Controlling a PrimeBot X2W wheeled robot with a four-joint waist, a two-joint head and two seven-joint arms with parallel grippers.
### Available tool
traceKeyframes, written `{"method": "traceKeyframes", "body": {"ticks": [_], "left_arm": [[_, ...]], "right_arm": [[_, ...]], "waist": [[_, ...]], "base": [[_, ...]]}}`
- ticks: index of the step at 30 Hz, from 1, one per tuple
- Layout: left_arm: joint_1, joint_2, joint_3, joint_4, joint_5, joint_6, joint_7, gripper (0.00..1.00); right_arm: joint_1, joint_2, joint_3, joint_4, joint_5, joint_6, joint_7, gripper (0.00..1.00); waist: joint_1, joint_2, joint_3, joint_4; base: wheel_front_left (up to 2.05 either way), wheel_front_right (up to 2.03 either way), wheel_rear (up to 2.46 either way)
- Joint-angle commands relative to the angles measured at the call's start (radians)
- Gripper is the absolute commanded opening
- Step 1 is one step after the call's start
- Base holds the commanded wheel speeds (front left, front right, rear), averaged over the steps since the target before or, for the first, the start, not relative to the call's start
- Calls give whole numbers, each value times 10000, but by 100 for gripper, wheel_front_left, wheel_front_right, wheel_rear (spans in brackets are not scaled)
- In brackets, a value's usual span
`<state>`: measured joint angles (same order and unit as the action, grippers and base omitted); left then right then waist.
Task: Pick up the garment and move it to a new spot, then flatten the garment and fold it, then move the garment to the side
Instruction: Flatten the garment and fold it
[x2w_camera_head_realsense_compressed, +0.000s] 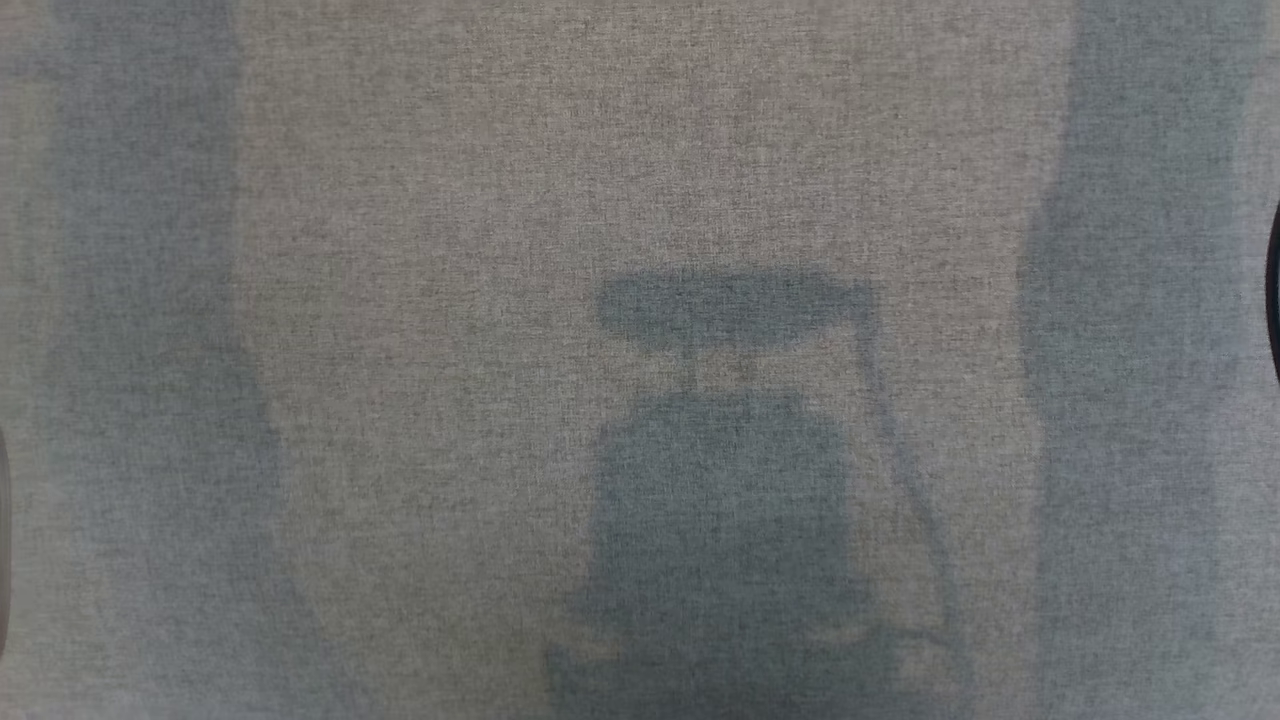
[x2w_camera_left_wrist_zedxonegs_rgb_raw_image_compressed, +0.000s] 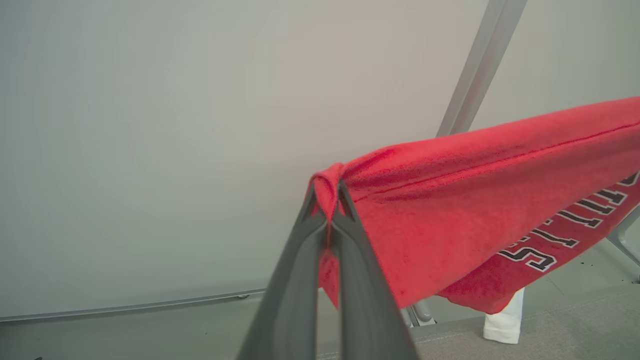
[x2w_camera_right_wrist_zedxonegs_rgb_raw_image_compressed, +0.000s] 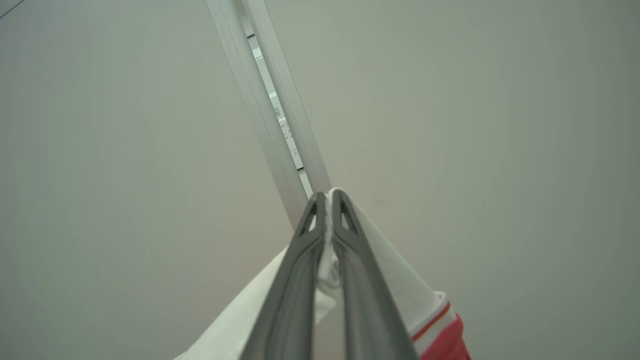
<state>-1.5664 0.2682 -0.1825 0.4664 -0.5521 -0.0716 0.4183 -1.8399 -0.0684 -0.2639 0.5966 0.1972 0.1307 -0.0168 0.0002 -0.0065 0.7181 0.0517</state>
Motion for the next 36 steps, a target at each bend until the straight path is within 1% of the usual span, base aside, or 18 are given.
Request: {"method": "traceKeyframes", "body": {"ticks": [1,3,5,8,11,13,15,18,22,23,26,28,29,30,31,32,34,36], "left_arm": [[186,68,-107,123,11,-143,-62,0],[501,244,-394,284,-37,-389,-236,0],[995,467,-796,292,-170,-527,-258,0],[1981,976,-1595,-337,-620,-594,-384,0],[3494,1810,-2413,-1250,-1186,-579,-682,0],[4453,2334,-2751,-1971,-1484,-577,-830,0],[5552,2880,-2840,-2649,-1702,-577,-1046,0],[7322,3350,-2708,-3690,-1993,-404,-1386,0],[9821,3733,-2512,-5181,-2493,179,-1764,0],[10466,3795,-2508,-5493,-2585,342,-1845,0],[12261,3824,-2533,-6219,-2955,788,-2147,0],[13355,3735,-2508,-6488,-3056,1144,-2466,0],[13852,3687,-2521,-6582,-3095,1282,-2651,0],[13852,3687,-2521,-6582,-3095,1282,-2651,0],[14354,3559,-2501,-6660,-3224,1444,-2869,0],[15300,3421,-2513,-6733,-3372,1659,-3267,0],[16179,3169,-2487,-6829,-3606,1872,-3675,0],[16917,2987,-2501,-7043,-3807,1971,-3979,0]], "right_arm": [[326,-78,101,61,169,1,-82,0],[850,-307,520,-26,557,1,-152,0],[1602,-643,1047,-335,1108,1,-104,0],[3240,-1125,1503,-1307,2307,1,-2,0],[5476,-1661,1368,-2721,3505,1,143,0],[7085,-1932,1026,-3785,4150,1,335,0],[8875,-1999,638,-4853,4699,1,607,0],[11445,-1858,239,-6376,5165,-3,1072,0],[14512,-1433,59,-8136,5616,2,1716,0],[15163,-1232,8,-8434,5734,1,1822,0],[17000,-966,189,-9099,5863,1,2132,0],[18134,-1105,438,-9393,5683,4,2195,0],[18652,-1041,426,-9448,5674,-1,2085,0],[18652,-1041,426,-9448,5674,-1,2085,0],[19177,-929,460,-9500,5789,-1,2010,0],[20171,-842,502,-9627,5883,2,1818,0],[21010,-817,536,-9650,6008,2,1617,0],[21684,-824,492,-9632,6124,1,1368,0]], "waist": [[-2,65,174,-61],[-2,65,231,-168],[-2,65,218,-275],[-2,65,92,-450],[-2,65,-366,-589],[-2,65,-728,-659],[-2,65,-1134,-754],[-2,65,-1769,-872],[-2,65,-2515,-999],[-2,65,-2680,-1037],[-2,65,-3133,-1094],[-2,65,-3399,-1121],[-2,65,-3500,-1120],[-2,65,-3500,-1120],[-2,65,-3584,-1122],[-2,65,-3708,-1141],[-2,65,-3749,-1198],[-2,65,-3729,-1236]], "base": [[0,0,0],[0,0,0],[0,0,0],[0,0,0],[0,0,0],[0,0,0],[0,0,0],[0,0,0],[0,0,0],[0,0,0],[0,0,0],[0,0,0],[0,0,0],[0,0,0],[0,0,0],[0,0,0],[0,0,0],[0,0,0]]}}
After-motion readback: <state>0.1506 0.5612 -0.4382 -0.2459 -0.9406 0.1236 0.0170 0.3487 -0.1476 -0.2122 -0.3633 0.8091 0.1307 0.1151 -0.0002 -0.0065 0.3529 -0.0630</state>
